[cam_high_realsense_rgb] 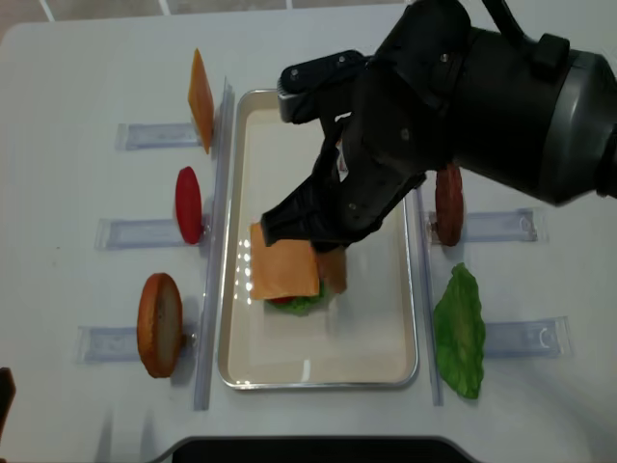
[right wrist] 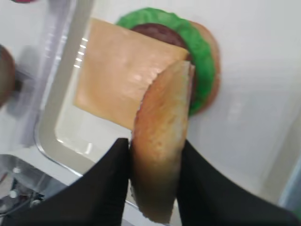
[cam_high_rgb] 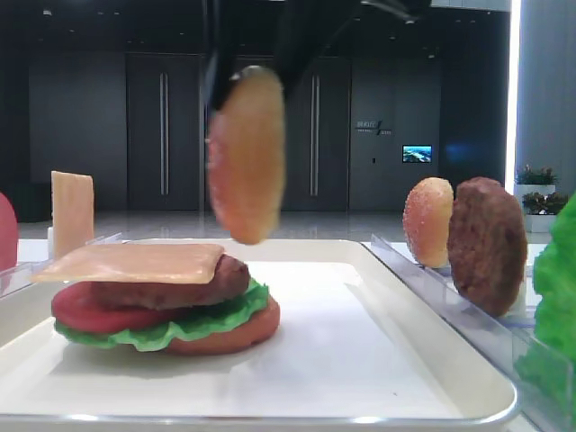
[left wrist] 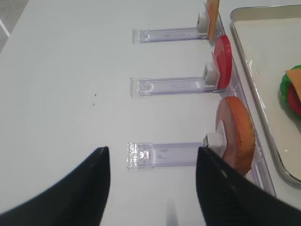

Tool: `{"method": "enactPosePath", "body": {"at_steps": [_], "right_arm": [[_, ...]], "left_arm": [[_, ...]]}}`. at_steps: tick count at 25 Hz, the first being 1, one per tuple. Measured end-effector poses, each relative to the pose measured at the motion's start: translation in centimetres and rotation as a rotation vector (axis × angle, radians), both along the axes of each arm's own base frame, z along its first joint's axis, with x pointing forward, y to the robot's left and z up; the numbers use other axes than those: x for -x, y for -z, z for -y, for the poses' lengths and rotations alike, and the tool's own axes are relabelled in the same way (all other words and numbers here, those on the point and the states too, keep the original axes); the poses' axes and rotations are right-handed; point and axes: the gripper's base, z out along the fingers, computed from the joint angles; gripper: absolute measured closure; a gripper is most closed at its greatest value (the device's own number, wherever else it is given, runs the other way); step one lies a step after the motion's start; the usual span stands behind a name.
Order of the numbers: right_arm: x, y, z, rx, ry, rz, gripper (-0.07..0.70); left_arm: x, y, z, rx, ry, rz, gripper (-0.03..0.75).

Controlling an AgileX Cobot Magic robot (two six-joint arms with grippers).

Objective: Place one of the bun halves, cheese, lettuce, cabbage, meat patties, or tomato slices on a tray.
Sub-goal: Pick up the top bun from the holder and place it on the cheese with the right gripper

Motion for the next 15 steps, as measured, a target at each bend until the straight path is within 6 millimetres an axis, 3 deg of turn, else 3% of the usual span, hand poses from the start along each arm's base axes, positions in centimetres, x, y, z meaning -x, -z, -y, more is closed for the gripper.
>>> {"method": "enactPosePath", "body": {"at_steps": [4,10,15], "right_arm": [[-0.2,-1.0,-1.6,-0.249,-0.097,0.0,0.416],[-1.5,-2.0,-2.1,-0.515,-0.189,-0.014,0.416],[-2.4,0.9,-0.9,-0.671,-0.175,-0.025,0.416]], "left_arm": [[0.0,0.0,0.0,0.0,0.0,0.0,0.272],[0.0,0.0,0.0,0.0,0.0,0.0,0.272],[0.0,0.0,0.0,0.0,0.0,0.0,0.273]]}}
